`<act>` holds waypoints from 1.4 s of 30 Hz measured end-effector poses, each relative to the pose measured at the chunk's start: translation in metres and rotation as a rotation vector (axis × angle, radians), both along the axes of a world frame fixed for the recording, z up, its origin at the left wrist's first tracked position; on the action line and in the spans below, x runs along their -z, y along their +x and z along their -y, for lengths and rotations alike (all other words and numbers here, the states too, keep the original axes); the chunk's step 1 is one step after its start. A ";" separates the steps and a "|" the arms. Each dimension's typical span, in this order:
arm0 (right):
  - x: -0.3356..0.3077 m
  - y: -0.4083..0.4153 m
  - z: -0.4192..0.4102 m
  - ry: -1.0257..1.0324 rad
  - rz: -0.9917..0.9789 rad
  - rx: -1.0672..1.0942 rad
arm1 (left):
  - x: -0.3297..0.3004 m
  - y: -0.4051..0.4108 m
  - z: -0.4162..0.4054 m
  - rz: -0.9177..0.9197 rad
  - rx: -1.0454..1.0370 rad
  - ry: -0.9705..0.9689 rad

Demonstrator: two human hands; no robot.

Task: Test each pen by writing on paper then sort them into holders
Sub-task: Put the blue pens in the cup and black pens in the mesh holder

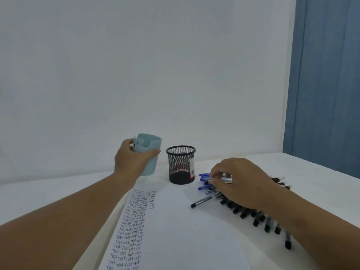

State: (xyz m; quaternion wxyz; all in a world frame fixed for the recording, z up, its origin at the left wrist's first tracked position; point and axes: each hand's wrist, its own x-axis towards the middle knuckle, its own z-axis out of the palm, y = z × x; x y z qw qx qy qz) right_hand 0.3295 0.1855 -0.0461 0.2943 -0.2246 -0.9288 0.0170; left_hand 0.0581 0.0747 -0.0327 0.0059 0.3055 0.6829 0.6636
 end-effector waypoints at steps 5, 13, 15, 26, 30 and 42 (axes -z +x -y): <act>-0.003 0.001 0.006 -0.033 -0.001 0.016 | -0.011 0.059 0.024 -0.233 0.131 0.302; -0.016 0.025 0.001 -0.136 -0.156 0.071 | 0.021 0.108 0.026 -0.007 0.370 0.218; -0.029 0.025 -0.008 -0.190 -0.169 0.083 | 0.024 0.103 0.028 -0.001 0.404 0.154; -0.048 -0.036 -0.079 -0.343 0.613 0.132 | 0.035 0.079 0.028 0.050 0.602 -0.014; -0.047 -0.040 -0.079 -0.343 0.697 0.117 | 0.034 0.075 0.027 0.071 0.568 0.007; -0.045 -0.050 -0.088 -0.491 0.766 0.048 | 0.040 0.069 0.022 0.072 0.555 0.001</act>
